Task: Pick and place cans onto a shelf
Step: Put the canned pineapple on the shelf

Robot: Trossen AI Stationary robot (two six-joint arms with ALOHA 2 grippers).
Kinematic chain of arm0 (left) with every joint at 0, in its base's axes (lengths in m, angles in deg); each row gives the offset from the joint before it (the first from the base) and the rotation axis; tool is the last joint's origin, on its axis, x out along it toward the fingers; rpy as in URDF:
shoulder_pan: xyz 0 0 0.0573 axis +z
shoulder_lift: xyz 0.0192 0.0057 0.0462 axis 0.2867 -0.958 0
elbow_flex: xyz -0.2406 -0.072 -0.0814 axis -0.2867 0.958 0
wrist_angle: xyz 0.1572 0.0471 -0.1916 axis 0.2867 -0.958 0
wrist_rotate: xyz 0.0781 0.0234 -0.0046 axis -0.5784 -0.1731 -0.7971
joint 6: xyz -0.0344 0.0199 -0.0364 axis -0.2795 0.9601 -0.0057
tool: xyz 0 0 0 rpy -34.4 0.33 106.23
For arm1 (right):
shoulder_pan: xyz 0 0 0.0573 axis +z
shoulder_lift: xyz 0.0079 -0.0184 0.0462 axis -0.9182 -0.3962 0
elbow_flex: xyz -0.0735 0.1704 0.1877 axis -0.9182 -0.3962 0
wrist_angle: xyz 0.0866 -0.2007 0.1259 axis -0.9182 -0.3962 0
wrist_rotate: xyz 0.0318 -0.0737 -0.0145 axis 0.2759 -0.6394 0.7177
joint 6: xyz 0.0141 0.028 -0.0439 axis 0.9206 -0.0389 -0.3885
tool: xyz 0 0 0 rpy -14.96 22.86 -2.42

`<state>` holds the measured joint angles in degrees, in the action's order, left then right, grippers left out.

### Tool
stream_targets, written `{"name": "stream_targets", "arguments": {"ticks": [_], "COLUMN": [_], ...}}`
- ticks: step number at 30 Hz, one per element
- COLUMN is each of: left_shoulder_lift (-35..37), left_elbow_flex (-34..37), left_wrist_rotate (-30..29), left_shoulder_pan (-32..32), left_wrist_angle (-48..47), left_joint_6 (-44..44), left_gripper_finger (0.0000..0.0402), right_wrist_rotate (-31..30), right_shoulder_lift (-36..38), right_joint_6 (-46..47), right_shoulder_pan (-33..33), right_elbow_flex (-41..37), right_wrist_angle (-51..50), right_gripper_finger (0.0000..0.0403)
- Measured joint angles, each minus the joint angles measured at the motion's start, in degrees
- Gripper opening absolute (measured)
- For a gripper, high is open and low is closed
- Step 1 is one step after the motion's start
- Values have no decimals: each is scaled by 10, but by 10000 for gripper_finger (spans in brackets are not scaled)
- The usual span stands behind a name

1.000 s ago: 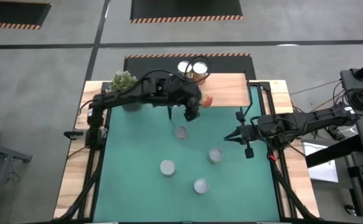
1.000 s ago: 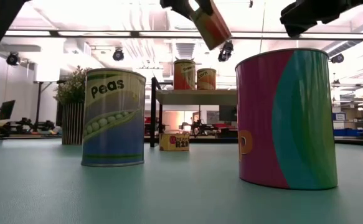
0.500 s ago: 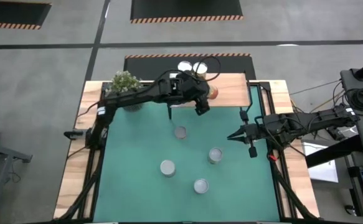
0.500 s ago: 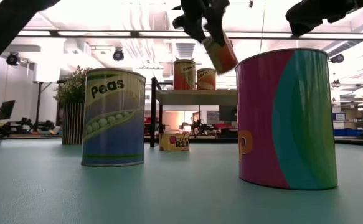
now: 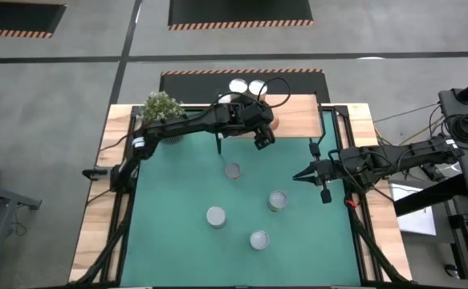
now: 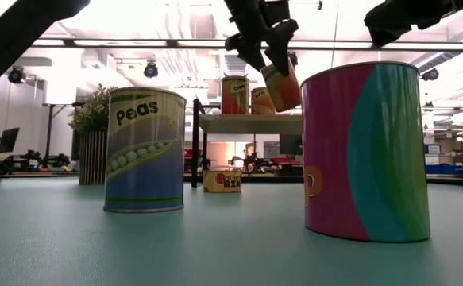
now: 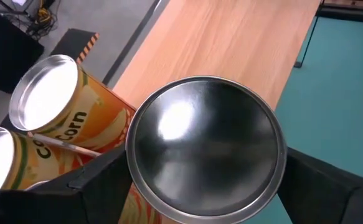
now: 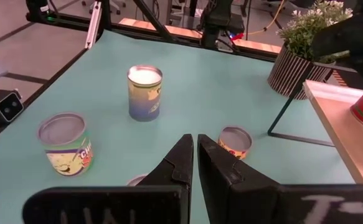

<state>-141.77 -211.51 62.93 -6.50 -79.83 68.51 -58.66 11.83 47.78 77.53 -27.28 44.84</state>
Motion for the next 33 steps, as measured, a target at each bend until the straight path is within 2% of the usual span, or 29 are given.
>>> {"name": "stream_targets", "arguments": {"ticks": [15, 22, 29, 33], "left_shoulder_lift": [0, 5, 77, 135], "left_elbow_flex": [0, -39, -21, 62], "left_wrist_rotate": [0, -6, -95, -196], "left_shoulder_pan": [15, -22, -120, -171], "left_wrist_angle": [44, 5, -4, -10], "left_joint_6": [41, 72, 145, 161], "left_gripper_finger": [341, 341, 325, 311], "right_wrist_rotate": [0, -5, -13, -47], "right_shoulder_lift": [0, -1, -12, -32], "right_joint_6": [0, 10, 35, 65], "right_shoulder_pan": [0, 0, 0, 0], "right_elbow_flex": [0, -2, -12, -17], "right_wrist_angle": [0, -1, -1, -1], "right_gripper_finger": [12, 12, 12, 12]}}
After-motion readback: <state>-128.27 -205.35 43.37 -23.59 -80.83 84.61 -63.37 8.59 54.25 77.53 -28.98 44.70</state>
